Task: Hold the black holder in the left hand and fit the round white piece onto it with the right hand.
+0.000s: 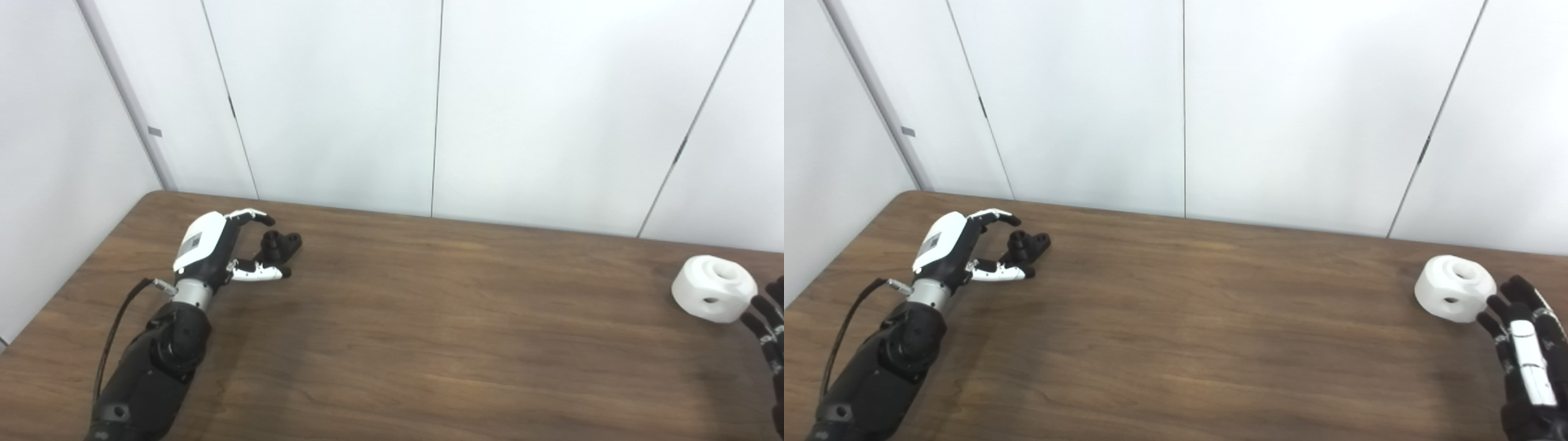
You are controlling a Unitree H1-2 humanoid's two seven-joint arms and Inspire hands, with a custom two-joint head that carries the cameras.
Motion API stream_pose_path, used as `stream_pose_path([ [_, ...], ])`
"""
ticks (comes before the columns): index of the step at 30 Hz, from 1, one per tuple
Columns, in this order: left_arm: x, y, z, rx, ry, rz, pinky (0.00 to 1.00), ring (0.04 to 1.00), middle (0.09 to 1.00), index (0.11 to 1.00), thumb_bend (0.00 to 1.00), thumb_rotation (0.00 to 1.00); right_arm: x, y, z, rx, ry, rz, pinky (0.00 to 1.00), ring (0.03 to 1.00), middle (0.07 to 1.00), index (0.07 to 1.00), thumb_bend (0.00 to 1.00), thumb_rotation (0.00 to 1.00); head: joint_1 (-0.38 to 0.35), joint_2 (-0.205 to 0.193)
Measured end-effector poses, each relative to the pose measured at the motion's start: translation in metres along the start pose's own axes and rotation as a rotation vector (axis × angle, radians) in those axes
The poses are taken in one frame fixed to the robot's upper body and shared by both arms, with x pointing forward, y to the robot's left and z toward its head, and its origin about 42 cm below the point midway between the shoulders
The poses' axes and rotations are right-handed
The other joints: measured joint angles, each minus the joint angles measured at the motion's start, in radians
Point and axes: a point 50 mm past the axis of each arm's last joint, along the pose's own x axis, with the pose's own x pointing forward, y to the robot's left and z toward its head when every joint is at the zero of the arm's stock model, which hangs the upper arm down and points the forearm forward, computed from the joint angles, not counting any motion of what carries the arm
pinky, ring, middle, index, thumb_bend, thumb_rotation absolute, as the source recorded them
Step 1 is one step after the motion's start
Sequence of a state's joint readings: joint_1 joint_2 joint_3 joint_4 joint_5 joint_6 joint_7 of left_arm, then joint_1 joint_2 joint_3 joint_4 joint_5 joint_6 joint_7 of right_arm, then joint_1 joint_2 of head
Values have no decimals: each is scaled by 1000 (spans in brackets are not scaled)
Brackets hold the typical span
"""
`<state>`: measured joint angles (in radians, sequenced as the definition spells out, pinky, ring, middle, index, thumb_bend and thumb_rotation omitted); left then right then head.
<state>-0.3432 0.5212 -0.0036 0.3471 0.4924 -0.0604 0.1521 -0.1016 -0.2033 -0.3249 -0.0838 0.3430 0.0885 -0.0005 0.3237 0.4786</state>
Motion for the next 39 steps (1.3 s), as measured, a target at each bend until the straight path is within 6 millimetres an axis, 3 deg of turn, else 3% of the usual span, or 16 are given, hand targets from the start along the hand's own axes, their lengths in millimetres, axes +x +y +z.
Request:
stream_pose_path([
  [8,0,-2,1,40,-5,1,760,841,834,783,1000,262,0,0,0,-6,1,0,874,897,902,855,372,595,5,2],
  [9,0,-2,0,48,-3,0,779,863,862,829,1000,321,0,0,1,-7,-2,1,887,899,902,857,367,596,5,2],
  [13,4,-1,-1,59,35,4,795,894,895,897,1000,382,0,1,3,-6,-7,3,895,906,907,860,359,597,5,2],
  [18,7,0,-3,66,66,8,818,927,917,932,1000,452,-1,0,2,-9,-5,1,863,885,886,841,353,594,8,-8],
  [26,7,-1,-6,69,82,3,817,926,911,922,1000,454,-2,-1,1,-16,-2,-1,887,899,896,850,366,604,9,-5],
  [39,6,0,-10,116,74,-48,815,905,881,847,1000,358,-2,2,6,-19,-5,6,839,877,885,841,349,590,-2,11],
])
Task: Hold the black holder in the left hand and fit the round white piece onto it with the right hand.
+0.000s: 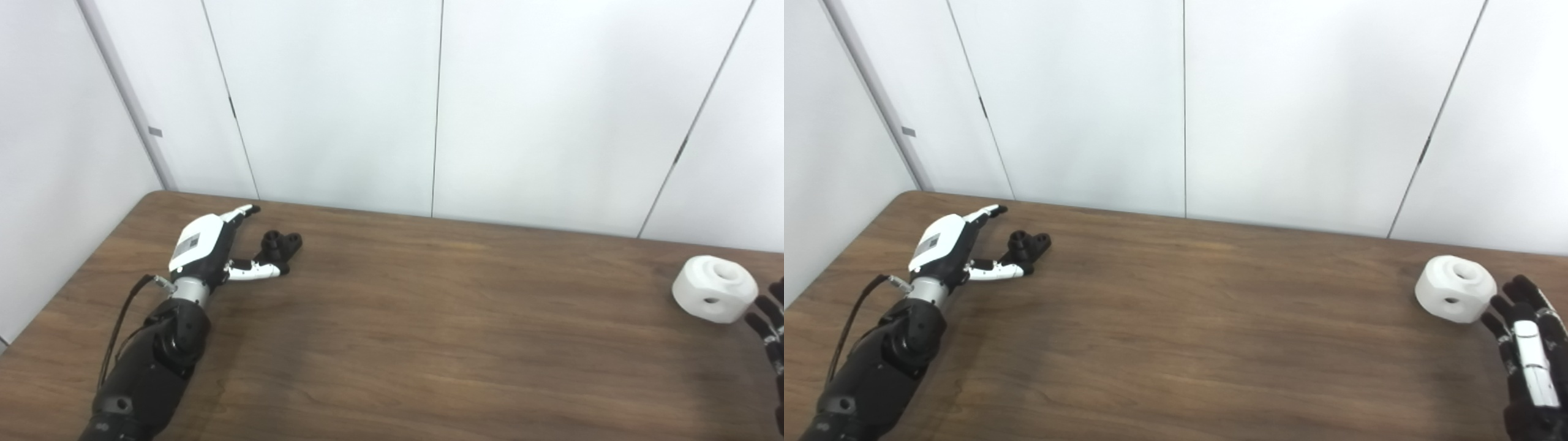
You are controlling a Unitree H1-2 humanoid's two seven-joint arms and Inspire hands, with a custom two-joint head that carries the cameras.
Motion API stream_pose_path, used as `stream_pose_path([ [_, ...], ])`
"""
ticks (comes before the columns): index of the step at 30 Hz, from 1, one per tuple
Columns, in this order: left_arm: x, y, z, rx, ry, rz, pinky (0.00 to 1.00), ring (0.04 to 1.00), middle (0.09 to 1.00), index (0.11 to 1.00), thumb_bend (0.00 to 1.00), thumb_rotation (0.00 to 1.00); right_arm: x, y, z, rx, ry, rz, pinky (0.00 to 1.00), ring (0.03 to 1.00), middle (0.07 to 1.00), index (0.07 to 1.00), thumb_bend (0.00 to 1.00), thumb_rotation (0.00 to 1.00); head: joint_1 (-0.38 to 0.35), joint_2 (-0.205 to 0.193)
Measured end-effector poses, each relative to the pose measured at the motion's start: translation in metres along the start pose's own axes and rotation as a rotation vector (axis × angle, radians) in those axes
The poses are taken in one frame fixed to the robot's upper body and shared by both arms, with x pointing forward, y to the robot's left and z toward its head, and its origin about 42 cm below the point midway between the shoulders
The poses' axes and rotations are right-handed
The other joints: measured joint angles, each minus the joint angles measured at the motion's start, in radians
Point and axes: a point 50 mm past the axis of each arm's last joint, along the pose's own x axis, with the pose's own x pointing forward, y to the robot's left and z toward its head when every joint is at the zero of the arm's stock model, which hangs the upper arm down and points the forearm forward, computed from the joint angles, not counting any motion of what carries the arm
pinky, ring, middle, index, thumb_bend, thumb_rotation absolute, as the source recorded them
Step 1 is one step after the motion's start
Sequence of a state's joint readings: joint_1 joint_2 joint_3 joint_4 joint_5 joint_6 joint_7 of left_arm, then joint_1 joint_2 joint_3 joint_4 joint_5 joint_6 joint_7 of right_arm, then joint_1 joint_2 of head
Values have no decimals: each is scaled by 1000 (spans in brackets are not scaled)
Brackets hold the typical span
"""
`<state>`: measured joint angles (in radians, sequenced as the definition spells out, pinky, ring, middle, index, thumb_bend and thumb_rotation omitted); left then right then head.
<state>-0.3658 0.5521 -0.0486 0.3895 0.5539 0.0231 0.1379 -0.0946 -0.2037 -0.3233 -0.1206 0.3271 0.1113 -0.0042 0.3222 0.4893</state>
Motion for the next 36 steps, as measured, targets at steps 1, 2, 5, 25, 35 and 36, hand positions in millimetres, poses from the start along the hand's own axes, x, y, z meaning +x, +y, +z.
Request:
stream_pose_path([
  [1,0,0,0,5,-1,-4,816,904,881,844,1000,347,0,1,1,-1,-3,2,829,869,879,838,344,581,0,0],
  [2,0,0,0,8,-2,-10,822,906,883,844,1000,337,0,1,2,-1,-7,3,819,864,875,835,338,577,-2,0],
  [5,-1,-3,-1,11,-4,-31,821,906,883,845,1000,322,0,1,2,1,-2,0,803,854,865,823,334,566,-2,0],
  [25,-5,-6,-1,45,-28,-102,808,882,852,803,1000,285,-1,4,11,9,-11,-5,824,863,868,812,334,574,-2,23],
  [35,-4,-5,-2,83,-30,-132,776,856,827,753,965,341,-3,4,17,10,-30,1,826,860,867,809,347,569,0,26],
  [36,-3,-5,-2,84,-30,-132,773,853,822,746,958,334,-3,4,17,9,-30,1,823,859,867,810,343,572,0,26],
])
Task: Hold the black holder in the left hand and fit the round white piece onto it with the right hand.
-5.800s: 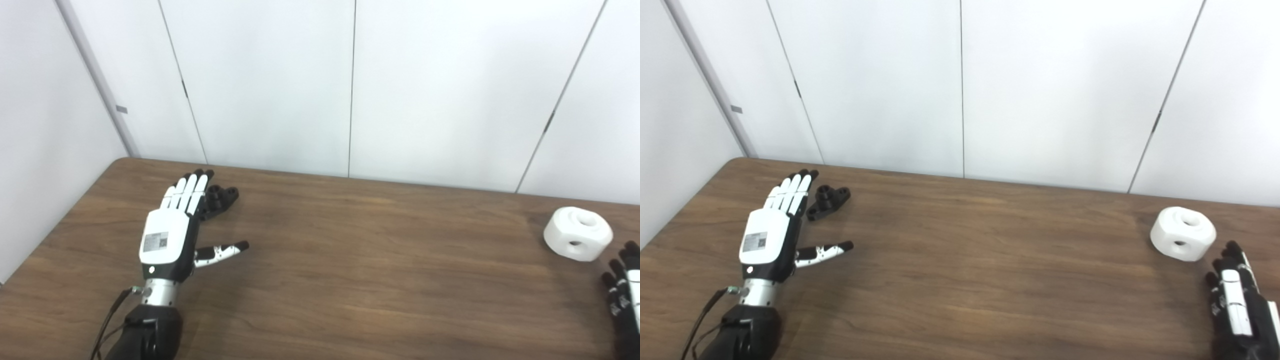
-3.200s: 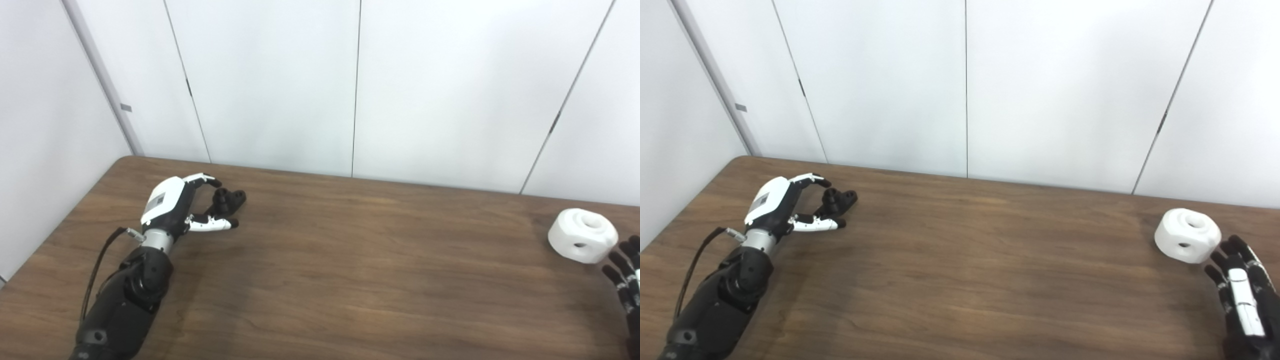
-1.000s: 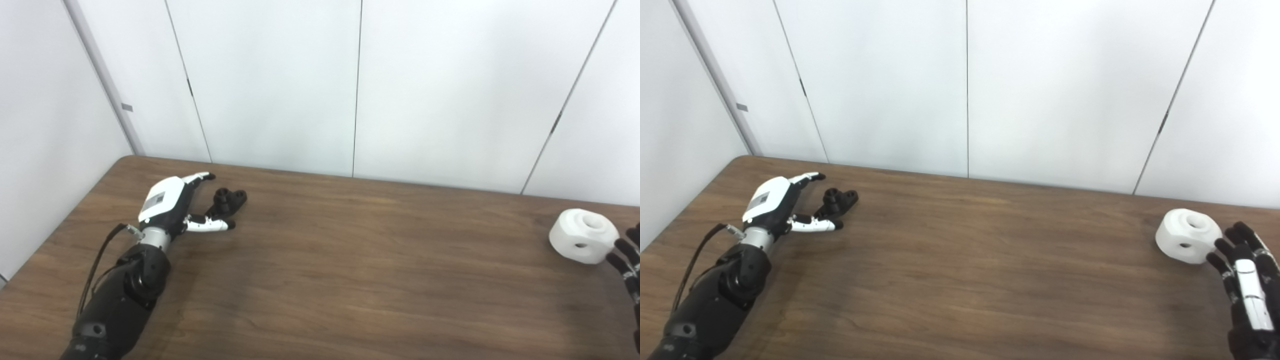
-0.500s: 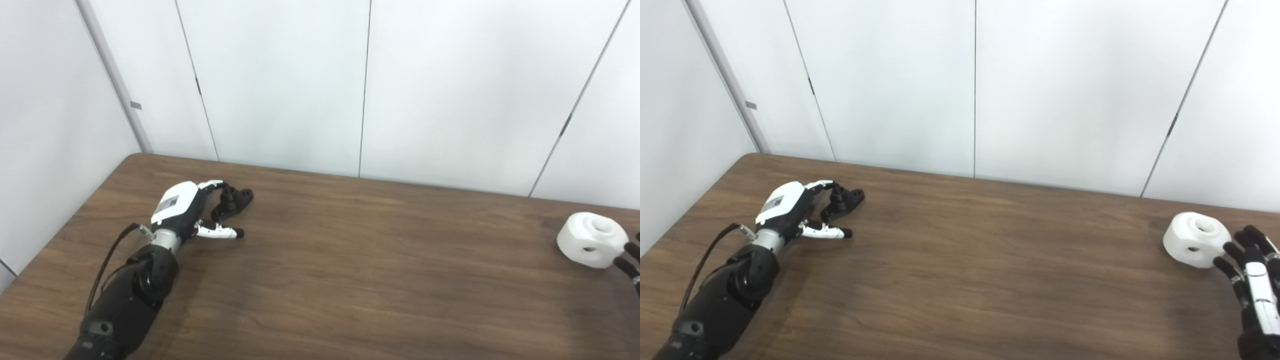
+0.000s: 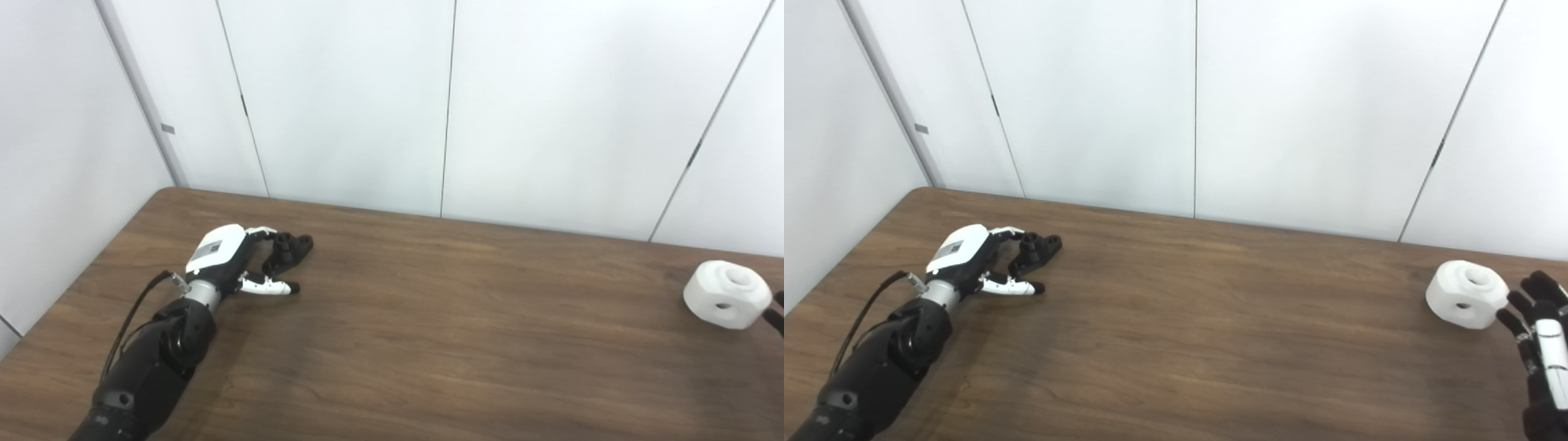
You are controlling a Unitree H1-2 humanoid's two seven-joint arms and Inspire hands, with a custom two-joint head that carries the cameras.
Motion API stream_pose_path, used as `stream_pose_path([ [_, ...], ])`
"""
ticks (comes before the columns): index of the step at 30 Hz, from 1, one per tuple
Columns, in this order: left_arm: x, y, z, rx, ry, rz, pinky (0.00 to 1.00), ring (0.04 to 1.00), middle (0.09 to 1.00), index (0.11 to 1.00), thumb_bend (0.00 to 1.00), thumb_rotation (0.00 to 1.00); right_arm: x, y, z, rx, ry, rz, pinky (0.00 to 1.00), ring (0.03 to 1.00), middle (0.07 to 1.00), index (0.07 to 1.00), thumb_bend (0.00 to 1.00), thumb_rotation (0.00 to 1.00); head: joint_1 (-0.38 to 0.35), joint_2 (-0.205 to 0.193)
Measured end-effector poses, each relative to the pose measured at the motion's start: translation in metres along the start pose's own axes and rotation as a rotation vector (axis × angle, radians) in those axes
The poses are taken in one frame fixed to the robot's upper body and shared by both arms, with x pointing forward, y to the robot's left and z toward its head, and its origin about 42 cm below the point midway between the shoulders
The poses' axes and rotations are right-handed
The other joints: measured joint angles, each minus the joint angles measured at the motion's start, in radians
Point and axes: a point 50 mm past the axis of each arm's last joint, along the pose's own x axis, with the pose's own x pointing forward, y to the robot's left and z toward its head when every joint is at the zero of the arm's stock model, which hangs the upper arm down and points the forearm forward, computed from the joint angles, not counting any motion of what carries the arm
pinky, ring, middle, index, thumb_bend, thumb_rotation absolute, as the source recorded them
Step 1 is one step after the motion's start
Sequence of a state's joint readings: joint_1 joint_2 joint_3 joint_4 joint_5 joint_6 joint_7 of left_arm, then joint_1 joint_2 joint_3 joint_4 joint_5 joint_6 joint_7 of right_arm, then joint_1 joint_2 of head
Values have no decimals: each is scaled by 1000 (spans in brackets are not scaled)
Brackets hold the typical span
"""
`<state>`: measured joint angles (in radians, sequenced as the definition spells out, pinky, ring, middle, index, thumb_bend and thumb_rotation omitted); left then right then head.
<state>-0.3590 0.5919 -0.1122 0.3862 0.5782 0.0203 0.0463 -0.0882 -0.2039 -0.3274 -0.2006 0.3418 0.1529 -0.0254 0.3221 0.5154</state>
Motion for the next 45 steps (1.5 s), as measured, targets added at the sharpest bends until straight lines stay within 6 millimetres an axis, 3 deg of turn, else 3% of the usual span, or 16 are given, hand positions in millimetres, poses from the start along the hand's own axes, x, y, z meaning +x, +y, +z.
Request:
stream_pose_path([
  [6,1,1,1,0,-10,5,755,828,795,704,916,301,-1,1,4,-1,-5,-4,816,851,862,810,323,578,-2,9],
  [11,1,1,2,-3,-48,23,742,807,764,652,823,198,-1,2,8,-3,-13,0,792,842,857,806,322,568,-3,14],
  [17,2,2,6,-5,-80,33,733,797,752,646,815,134,-2,2,10,-5,-8,-3,778,830,846,798,315,562,-3,17],
  [45,5,-6,9,-20,-96,93,696,759,721,619,811,124,-6,2,17,-20,-18,-15,741,804,826,785,335,567,-20,29],
])
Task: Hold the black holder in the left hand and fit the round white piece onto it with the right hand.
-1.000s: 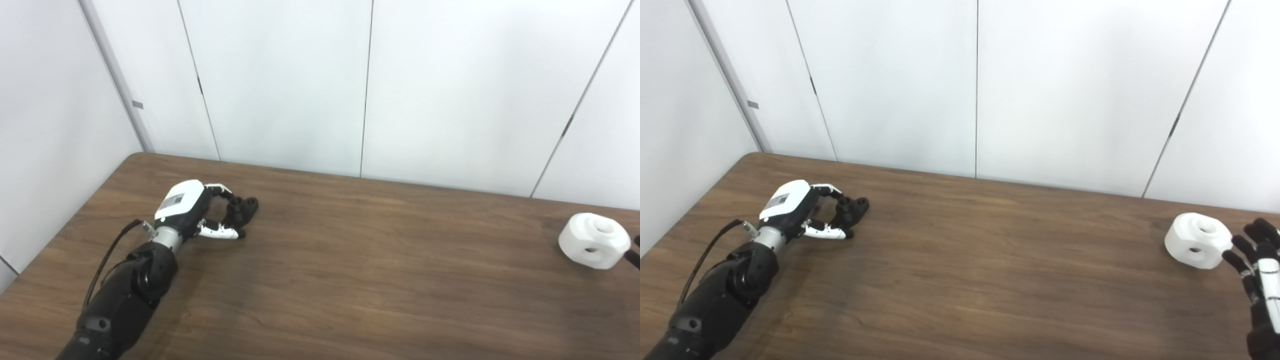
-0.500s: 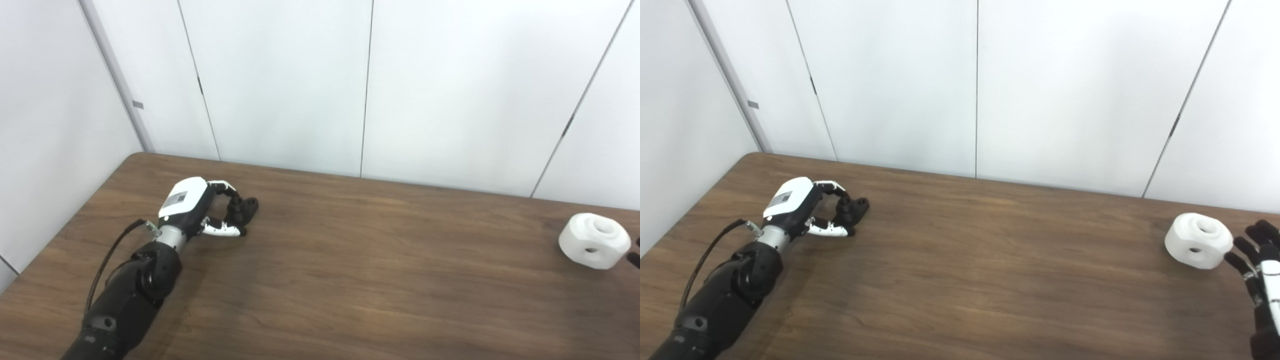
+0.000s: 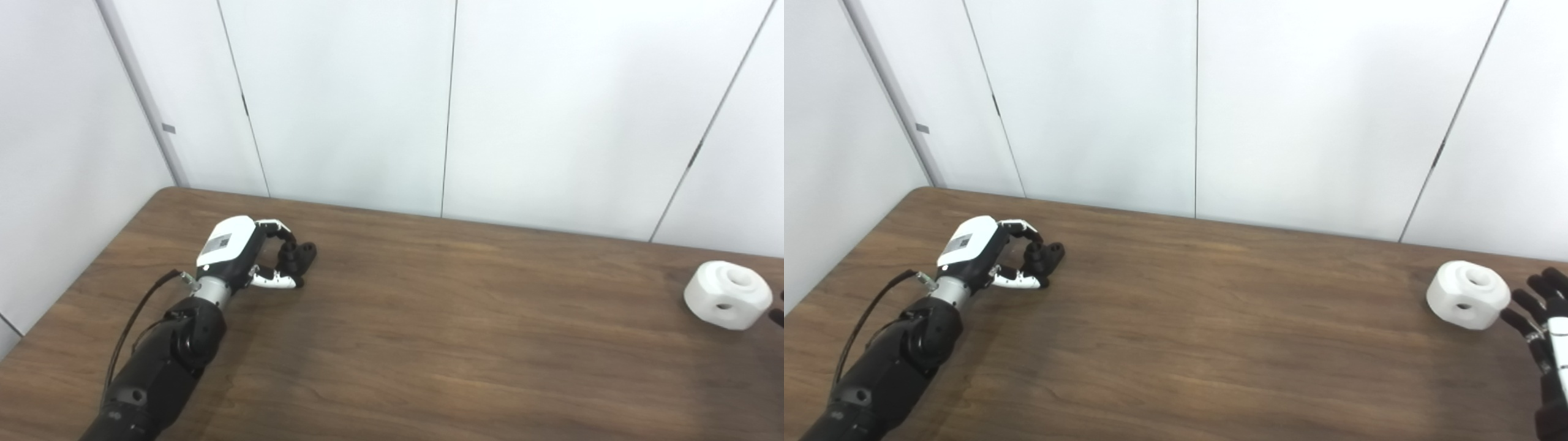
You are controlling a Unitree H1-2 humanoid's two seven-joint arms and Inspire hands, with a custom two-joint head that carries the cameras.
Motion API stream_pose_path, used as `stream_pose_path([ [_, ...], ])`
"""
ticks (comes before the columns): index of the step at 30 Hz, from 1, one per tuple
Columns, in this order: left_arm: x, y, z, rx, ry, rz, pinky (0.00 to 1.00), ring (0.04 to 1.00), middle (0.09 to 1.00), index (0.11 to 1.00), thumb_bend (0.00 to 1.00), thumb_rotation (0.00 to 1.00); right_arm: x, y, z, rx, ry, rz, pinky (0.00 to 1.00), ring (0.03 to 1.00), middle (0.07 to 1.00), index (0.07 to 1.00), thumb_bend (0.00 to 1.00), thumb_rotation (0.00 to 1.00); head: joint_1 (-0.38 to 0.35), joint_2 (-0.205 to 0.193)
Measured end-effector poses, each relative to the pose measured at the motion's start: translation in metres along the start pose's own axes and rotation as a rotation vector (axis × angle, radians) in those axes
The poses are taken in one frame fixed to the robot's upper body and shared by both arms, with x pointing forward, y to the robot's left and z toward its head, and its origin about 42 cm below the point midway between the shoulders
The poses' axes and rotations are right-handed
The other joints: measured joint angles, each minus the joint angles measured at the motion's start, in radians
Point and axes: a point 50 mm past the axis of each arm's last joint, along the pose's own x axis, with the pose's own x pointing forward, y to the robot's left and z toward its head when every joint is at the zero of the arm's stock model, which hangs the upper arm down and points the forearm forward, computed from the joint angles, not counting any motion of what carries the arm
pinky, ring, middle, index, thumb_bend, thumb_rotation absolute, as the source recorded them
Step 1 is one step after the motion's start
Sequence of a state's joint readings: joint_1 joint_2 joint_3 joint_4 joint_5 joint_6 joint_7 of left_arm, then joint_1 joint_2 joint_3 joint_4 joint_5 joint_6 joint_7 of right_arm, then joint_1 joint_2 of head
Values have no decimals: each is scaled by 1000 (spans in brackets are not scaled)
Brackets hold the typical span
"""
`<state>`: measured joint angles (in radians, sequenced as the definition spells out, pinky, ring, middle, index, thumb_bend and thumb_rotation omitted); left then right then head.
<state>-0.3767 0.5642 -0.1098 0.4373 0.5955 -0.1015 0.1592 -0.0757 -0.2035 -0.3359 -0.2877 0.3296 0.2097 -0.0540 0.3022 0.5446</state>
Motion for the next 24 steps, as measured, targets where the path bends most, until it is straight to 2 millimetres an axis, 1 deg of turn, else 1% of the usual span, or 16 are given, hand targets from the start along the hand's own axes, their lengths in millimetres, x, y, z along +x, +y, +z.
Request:
stream_pose_path([
  [4,0,0,-1,1,2,-1,699,758,721,624,826,96,0,0,0,-2,3,0,739,807,831,787,324,579,0,0],
  [9,-1,-1,-3,-3,4,1,699,764,738,666,893,130,0,2,4,-3,-3,3,731,801,824,783,313,568,0,3],
  [14,0,0,-3,-3,15,5,704,765,737,673,912,147,-1,3,3,3,2,1,737,810,834,789,310,561,-2,3],
  [17,0,-1,-4,-6,34,12,696,761,740,681,942,175,-1,3,3,3,2,1,742,810,834,782,313,571,-2,3],
  [19,0,-2,-5,0,51,20,712,785,774,718,975,241,-1,3,3,1,2,2,745,812,834,780,314,573,-2,2],
  [20,0,-2,-6,10,62,20,734,811,801,759,991,286,-1,3,3,0,1,2,749,815,835,779,315,576,-2,2],
  [23,2,-2,-7,32,107,13,796,872,870,857,1000,363,0,3,4,-2,1,3,751,813,837,782,310,576,0,2],
  [24,3,-2,-8,36,121,7,811,884,882,871,1000,380,0,3,4,-2,1,3,749,812,836,781,307,574,0,2],
])
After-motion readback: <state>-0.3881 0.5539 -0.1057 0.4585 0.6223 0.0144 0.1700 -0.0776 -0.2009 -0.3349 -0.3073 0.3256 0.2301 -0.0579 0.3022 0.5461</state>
